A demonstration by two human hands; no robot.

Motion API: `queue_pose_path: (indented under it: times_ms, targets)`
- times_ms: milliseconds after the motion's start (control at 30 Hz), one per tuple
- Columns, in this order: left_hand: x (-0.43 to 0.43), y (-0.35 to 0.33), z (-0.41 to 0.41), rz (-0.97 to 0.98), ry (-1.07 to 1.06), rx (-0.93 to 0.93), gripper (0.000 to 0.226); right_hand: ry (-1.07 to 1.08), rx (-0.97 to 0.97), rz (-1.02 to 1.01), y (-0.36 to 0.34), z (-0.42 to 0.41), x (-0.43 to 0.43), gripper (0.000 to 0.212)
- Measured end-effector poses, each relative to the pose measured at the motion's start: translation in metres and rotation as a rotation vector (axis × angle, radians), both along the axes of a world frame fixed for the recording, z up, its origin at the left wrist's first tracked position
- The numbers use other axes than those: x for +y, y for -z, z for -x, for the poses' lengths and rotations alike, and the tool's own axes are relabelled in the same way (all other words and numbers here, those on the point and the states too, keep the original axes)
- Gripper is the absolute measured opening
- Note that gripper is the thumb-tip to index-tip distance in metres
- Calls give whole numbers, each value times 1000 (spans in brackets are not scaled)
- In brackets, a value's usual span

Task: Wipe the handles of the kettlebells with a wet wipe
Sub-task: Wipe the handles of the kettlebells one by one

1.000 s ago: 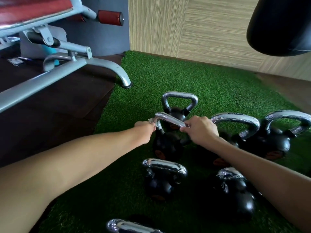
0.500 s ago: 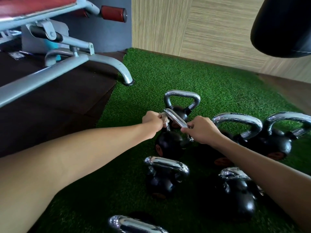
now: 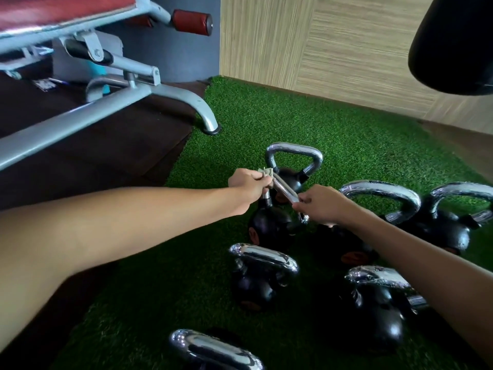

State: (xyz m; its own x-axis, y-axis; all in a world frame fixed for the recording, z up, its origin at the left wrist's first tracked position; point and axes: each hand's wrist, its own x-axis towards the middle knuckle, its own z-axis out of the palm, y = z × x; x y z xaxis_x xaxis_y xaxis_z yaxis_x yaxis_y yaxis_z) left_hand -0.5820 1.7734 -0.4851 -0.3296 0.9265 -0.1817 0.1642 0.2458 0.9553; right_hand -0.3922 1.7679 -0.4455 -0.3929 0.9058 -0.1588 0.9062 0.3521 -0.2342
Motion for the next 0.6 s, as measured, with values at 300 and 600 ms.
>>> queue_pose_path:
  times_ms: [300, 600]
  targets:
    - [-36, -1, -41, 48, 84, 1, 20, -41, 54, 227, -12, -10, 2, 28]
    - [-54, 2, -53, 130, 197, 25, 28, -63, 116, 295, -19, -15, -4, 27]
